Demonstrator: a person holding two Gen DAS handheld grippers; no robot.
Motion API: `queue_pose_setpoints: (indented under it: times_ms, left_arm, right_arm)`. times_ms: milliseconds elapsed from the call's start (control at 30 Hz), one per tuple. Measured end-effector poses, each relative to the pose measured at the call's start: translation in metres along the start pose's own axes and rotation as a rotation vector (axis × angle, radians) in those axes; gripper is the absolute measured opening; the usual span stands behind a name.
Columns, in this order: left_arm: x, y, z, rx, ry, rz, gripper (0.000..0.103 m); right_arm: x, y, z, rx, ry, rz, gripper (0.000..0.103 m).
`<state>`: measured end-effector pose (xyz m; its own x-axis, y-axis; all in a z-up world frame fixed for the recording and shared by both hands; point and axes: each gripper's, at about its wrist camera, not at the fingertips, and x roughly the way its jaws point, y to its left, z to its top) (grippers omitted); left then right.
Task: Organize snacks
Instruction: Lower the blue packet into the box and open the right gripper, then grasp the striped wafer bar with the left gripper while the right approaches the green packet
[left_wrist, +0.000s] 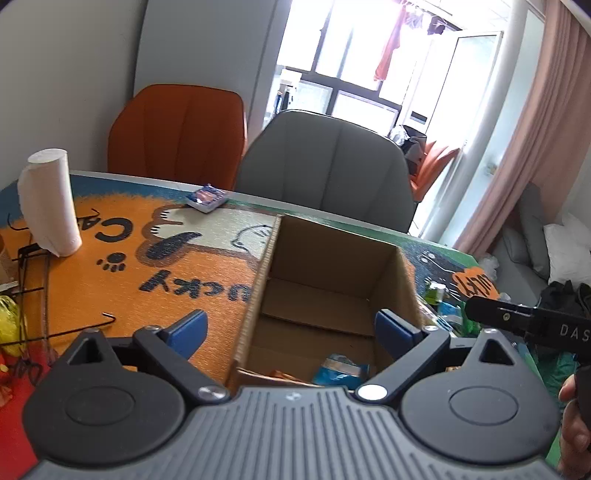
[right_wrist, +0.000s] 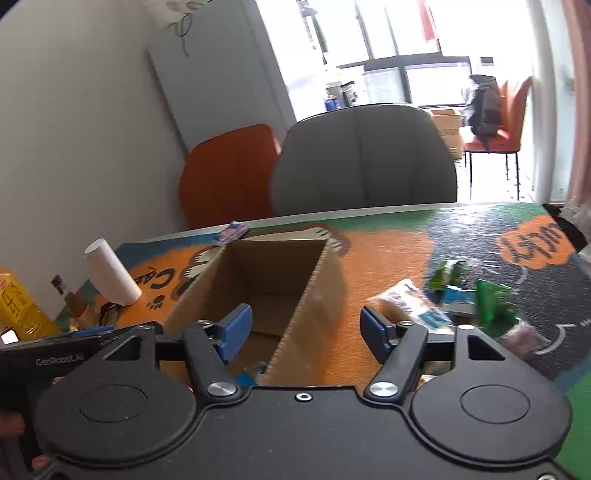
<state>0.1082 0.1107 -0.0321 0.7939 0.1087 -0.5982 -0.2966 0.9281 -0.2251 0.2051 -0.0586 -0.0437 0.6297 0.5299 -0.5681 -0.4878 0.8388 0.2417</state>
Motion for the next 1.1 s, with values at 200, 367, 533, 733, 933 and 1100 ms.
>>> queue_pose_setpoints:
  times_ms: [200,367,533,733,933,1100]
  left_arm:
    - [-0.002,-0.020,-0.009,0.021,0.008,-0.029,0.103]
    - [-0.005,-0.040,-0.017,0.042,0.005,-0.061,0.103]
    - [-0.008,-0.060,-0.026,0.069,0.010,-0.097,0.103]
    - [-0.009,-0.084,-0.038,0.112,0.016,-0.116,0.103]
    - [-0.005,-0.106,-0.048,0.133,0.046,-0.173,0.103]
    - [-0.002,-0.127,-0.052,0.167,0.044,-0.216,0.103]
  right_arm:
    - [-0.021,-0.023,-0.008,0.031,-0.021,-0.041,0.079]
    - [-0.037,-0.041,-0.016,0.058,-0.025,-0.074,0.084]
    - [-0.053,-0.061,-0.024,0.092,-0.026,-0.095,0.094]
    - [-0.066,-0.082,-0.036,0.131,-0.018,-0.125,0.098]
    - [-0.075,-0.102,-0.046,0.158,-0.028,-0.160,0.098]
    - [-0.079,-0.122,-0.053,0.187,-0.028,-0.162,0.098]
